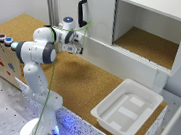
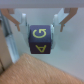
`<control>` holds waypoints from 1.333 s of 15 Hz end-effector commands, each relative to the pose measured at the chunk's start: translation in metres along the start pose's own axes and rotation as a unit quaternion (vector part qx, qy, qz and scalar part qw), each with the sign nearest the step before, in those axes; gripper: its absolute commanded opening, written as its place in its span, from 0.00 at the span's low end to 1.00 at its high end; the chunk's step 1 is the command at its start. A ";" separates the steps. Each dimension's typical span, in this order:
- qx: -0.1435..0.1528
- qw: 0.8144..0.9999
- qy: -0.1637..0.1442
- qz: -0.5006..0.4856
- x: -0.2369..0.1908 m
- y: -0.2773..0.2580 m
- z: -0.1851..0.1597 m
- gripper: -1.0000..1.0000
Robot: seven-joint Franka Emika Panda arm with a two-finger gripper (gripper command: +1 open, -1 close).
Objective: Place the purple block on top of the drawer
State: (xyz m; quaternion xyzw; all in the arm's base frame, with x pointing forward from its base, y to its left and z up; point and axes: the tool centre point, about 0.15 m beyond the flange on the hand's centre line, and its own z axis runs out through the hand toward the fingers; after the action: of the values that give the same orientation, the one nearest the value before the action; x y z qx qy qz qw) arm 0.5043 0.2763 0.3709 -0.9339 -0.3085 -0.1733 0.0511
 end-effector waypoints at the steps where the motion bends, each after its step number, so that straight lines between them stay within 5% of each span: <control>1: 0.020 0.990 -0.018 -0.141 0.068 -0.049 -0.060 0.00; 8: 0.063 0.934 -0.050 -0.348 0.091 -0.121 -0.087 0.00; 11: 0.117 0.903 -0.044 -0.410 0.095 -0.150 -0.088 0.00; 15: 0.164 0.840 -0.095 -0.509 0.089 -0.198 -0.079 0.00; 20: 0.181 0.820 -0.126 -0.529 0.095 -0.209 -0.068 0.00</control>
State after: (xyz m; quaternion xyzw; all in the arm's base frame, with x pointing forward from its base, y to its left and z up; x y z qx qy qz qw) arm 0.4129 0.4503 0.4623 -0.6434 -0.7543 -0.1081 0.0731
